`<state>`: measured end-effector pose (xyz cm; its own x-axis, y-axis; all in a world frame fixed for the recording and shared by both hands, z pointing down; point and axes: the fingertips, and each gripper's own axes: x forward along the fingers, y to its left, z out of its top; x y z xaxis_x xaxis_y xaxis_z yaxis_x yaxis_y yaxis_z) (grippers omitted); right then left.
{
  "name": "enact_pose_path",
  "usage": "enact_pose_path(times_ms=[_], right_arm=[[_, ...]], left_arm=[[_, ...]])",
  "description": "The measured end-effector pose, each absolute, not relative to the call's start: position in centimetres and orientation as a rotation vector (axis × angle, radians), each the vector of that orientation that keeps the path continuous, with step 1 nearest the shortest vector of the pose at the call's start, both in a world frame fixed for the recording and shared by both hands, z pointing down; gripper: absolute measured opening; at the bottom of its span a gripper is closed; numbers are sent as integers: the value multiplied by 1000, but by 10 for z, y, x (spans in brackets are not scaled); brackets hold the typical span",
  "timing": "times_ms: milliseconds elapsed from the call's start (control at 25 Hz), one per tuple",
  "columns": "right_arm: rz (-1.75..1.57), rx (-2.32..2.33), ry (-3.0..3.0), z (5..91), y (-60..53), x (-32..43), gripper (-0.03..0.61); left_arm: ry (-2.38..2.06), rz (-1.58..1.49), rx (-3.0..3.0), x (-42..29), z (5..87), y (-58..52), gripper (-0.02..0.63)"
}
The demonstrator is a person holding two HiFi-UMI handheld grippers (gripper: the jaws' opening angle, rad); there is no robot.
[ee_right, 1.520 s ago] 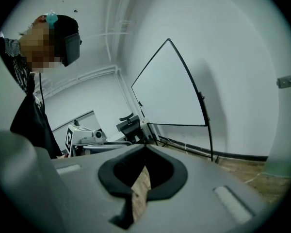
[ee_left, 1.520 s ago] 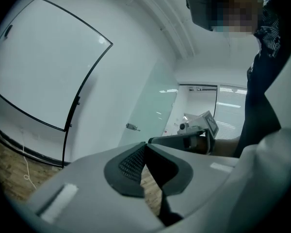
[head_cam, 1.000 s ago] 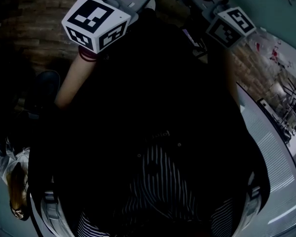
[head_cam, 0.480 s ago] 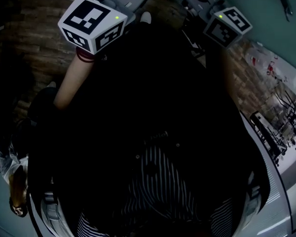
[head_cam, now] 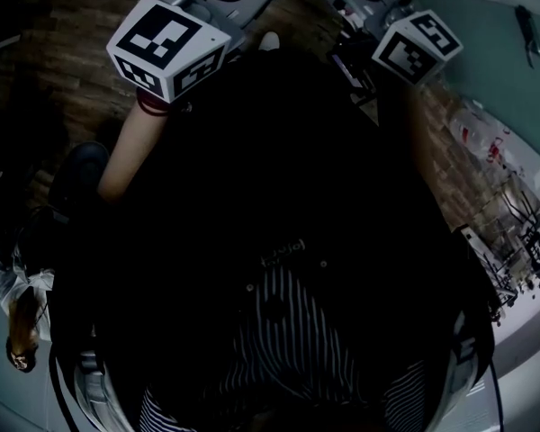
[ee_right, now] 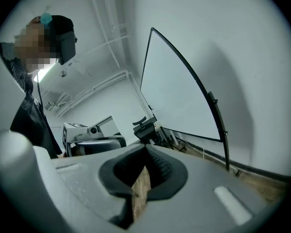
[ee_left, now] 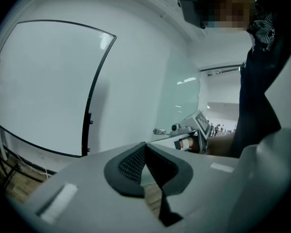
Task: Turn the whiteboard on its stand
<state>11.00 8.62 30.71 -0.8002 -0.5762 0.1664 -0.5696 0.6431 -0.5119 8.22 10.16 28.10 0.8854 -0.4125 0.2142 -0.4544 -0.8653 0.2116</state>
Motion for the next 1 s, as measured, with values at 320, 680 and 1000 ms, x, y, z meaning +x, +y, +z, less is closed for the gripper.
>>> enact_pose_path(times_ms=[320, 680, 1000], right_arm=[[-858, -941, 2830, 297, 88, 109, 3], [-861, -992, 2816, 311, 88, 118, 3], [-836, -1054, 2780, 308, 85, 125, 3]], left_arm=[[-735, 232, 2773, 75, 267, 94, 0], [-721, 255, 2720, 70, 280, 95, 0], [-624, 259, 2748, 91, 279, 85, 0]])
